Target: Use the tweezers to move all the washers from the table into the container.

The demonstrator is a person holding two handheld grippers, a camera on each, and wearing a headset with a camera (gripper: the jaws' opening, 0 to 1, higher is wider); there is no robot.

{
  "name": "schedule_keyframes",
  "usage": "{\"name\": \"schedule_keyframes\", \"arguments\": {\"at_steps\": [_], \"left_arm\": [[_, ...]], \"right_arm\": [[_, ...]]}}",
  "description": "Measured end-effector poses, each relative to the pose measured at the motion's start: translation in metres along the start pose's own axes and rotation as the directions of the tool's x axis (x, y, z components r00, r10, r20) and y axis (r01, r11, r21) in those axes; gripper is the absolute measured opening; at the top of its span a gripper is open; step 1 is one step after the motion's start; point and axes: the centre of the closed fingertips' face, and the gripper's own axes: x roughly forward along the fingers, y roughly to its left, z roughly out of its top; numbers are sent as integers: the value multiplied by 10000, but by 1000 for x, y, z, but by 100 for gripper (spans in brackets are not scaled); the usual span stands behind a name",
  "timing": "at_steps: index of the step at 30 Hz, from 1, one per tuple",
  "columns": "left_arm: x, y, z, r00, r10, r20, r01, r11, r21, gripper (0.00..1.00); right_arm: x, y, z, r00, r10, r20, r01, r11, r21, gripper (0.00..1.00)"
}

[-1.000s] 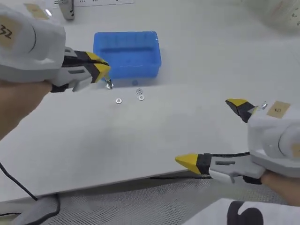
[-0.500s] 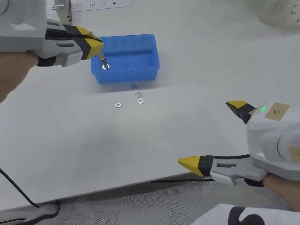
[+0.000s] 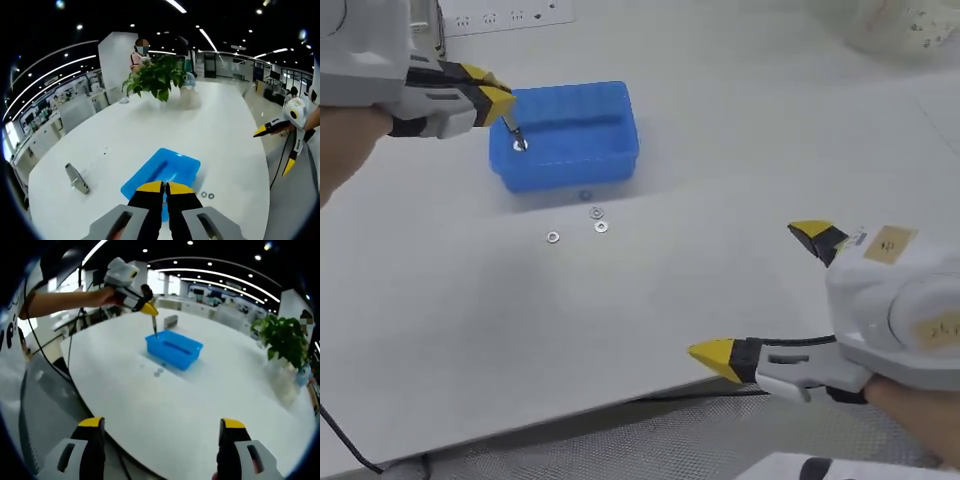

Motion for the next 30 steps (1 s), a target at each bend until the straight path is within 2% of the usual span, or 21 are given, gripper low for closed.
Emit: {"name": "schedule_keyframes", "arguments": {"at_steps": [4, 6, 11, 17, 25, 30], "left_arm": [[8, 2, -9, 9999, 4, -105, -6, 9998, -186, 0], [10, -5, -11, 9998, 36, -210, -40, 9998, -192, 0], [17, -5, -19, 9994, 21, -360, -33, 9994, -336, 0], [18, -3, -23, 9992, 76, -405, -93, 9990, -431, 0], [20, -10, -34, 9982, 109, -594, -140, 9985, -527, 0], [19, -14, -33, 9987, 98, -509, -127, 9984, -559, 0]], "right_arm": [[-1, -1, 1, 10000, -82, -6, 82, 10000, -16, 93], [-2, -2, 2, 9999, -129, 48, 129, 9999, 0, 93], [-2, -2, 2, 10000, -73, 49, 72, 9999, 127, 94], [-1, -2, 0, 9999, -83, -81, 83, 10000, 20, 94], [-1, -5, -1, 9997, -247, -88, 246, 9997, -69, 92], [-1, -6, -1, 9995, -308, -95, 307, 9994, -126, 91]]}}
